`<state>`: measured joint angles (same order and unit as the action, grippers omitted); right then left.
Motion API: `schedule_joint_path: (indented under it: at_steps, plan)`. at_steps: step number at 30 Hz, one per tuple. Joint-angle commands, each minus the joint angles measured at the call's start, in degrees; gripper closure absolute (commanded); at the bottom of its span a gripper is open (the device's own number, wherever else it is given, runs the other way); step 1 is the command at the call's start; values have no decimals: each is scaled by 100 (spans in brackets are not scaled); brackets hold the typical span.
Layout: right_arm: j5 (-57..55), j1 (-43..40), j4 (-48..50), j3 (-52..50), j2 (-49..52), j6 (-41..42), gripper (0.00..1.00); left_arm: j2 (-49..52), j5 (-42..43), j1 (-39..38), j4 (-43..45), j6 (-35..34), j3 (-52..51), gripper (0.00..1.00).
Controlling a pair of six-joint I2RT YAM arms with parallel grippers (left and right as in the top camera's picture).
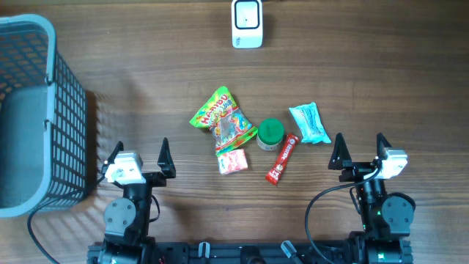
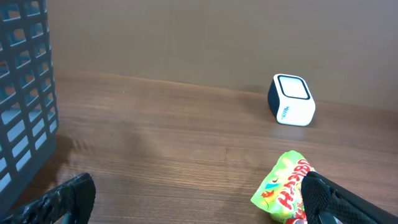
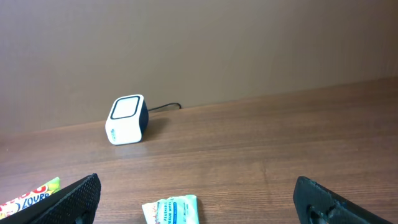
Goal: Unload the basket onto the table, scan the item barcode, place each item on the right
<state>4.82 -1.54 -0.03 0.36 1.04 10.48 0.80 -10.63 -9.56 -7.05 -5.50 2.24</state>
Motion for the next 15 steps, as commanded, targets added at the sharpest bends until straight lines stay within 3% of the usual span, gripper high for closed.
schedule_joint_path:
  at_steps: [1,8,11,13,15]
  plan:
    - [-61,46,15,-7,-24,57,0,-4,-52,37,11,-79,-20,0]
    - [-83,46,15,-7,-24,28,0,-4,-52,37,11,-81,-20,0]
    - [-374,46,31,-7,-24,-448,0,-4,-52,37,11,-79,-20,0]
    - [-186,46,9,-7,-24,-348,1,-4,-52,37,11,-79,-20,0]
    - [-11,46,35,-7,-24,424,0,-4,-52,37,11,-81,-20,0]
